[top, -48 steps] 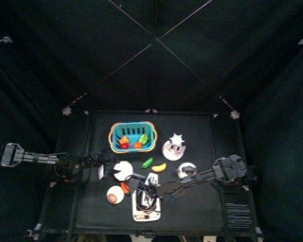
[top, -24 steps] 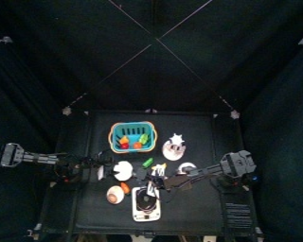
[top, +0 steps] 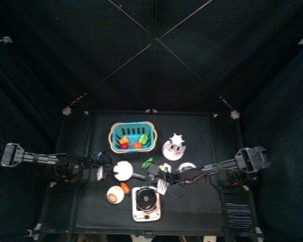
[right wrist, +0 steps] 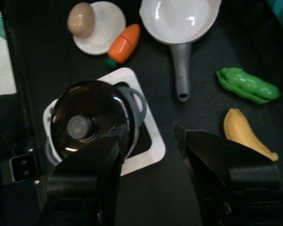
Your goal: Grab pot lid
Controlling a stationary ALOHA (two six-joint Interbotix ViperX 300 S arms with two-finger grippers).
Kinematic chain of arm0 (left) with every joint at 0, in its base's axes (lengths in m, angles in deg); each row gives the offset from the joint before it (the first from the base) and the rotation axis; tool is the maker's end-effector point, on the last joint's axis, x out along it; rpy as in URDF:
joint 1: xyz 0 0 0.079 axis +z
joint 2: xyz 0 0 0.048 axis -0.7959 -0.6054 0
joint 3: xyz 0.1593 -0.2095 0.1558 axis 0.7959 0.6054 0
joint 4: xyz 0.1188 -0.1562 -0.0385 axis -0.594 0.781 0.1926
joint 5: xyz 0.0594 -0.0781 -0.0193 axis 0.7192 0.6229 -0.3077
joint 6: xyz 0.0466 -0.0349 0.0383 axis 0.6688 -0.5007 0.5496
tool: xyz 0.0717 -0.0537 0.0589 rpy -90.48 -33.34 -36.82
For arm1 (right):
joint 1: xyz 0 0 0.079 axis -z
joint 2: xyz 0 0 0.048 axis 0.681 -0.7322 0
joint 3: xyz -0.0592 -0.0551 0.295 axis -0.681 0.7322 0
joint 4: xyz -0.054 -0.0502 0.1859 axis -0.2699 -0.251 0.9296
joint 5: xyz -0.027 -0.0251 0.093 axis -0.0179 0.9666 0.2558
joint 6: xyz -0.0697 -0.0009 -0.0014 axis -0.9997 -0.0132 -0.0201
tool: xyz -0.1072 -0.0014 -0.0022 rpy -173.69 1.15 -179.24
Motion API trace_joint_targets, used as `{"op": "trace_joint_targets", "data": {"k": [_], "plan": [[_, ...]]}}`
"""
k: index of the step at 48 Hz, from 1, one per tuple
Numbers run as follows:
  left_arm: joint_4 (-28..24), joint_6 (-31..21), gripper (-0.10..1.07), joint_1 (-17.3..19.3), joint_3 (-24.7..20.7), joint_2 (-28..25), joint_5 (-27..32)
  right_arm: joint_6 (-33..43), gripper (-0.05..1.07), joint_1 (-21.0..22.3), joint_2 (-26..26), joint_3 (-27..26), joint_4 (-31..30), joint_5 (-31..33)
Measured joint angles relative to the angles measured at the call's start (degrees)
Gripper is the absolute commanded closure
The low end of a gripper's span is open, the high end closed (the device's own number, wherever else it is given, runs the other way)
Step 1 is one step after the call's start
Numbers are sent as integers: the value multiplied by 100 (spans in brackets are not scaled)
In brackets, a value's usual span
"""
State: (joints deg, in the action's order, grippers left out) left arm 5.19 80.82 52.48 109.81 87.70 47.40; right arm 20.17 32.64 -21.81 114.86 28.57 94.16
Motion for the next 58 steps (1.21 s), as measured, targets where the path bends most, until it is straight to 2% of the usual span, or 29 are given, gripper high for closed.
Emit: {"op": "trace_joint_targets", "data": {"k": [7, 18, 28, 33, 47, 58], "plan": [[97, 0, 8, -114, 0, 0, -26, 0, 20, 0, 53, 527, 158, -905], [185, 0, 8, -308, -9, -62, -316, -26, 20, 0, 193, 1037, 325, -1661], [387, 0, 8, -352, -9, -220, -545, -105, 20, -18, 70, 949, 158, -2347], [439, -9, 8, -352, -18, -237, -563, -141, 20, -176, 26, 861, -290, -2391], [492, -9, 8, -360, -18, -246, -580, -141, 20, -483, -606, 378, -1143, -2241], [527, -9, 8, -352, -9, -246, -589, -132, 20, -554, -668, 220, -1318, -1978]]}}
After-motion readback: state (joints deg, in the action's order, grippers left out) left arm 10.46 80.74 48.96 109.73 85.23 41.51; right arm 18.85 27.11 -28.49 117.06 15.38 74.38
